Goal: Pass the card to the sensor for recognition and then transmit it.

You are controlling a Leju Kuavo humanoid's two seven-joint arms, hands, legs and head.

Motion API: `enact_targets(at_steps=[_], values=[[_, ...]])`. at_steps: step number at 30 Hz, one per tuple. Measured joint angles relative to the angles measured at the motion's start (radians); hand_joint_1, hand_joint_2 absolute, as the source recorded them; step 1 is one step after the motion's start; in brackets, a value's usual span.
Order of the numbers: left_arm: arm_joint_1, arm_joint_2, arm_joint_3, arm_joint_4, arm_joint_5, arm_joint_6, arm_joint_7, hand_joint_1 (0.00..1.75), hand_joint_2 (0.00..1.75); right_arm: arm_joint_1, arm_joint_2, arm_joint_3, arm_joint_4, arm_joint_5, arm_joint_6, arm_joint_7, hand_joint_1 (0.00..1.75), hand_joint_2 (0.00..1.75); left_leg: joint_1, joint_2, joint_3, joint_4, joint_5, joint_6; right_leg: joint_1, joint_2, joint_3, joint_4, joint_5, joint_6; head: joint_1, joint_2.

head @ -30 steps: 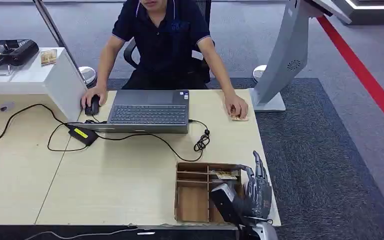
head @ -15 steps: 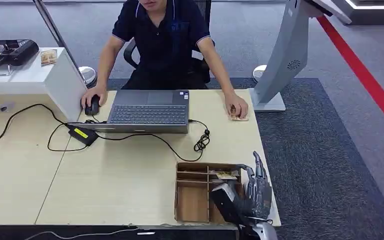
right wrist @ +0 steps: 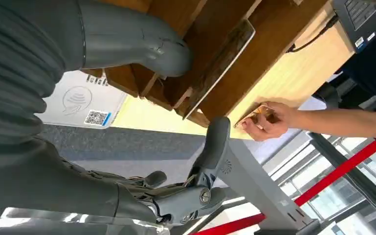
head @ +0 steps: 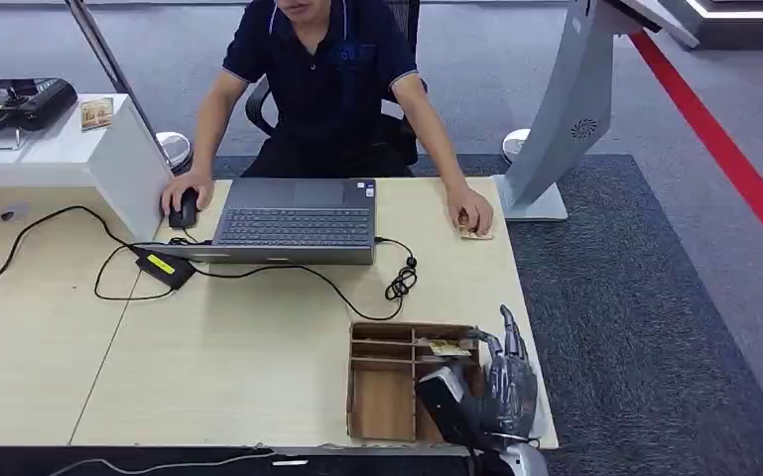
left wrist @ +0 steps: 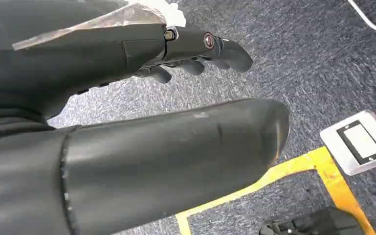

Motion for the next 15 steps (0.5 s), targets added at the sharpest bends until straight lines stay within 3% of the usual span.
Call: enact_targets(at_steps=[7, 15], values=[[0.0, 0.0, 0.0, 0.0, 0.0, 0.0, 0.0, 0.0, 0.0, 0.001, 0.004, 0.0, 0.005, 0.0, 0.0, 0.0, 0.96, 1.75, 0.0, 0.0, 0.0, 0.0, 0.0, 0.0, 0.0, 0.0, 0.0, 0.0, 0.0, 0.0, 0.0, 0.0], [0.0, 0.0, 0.0, 0.0, 0.003, 0.001, 0.0, 0.0, 0.0, 0.002, 0.005, 0.0, 0.01, 0.0, 0.0, -0.008, 0.94, 1.75, 0.0, 0.0, 0.0, 0.0, 0.0, 0.0, 0.0, 0.0, 0.0, 0.0, 0.0, 0.0, 0.0, 0.0]])
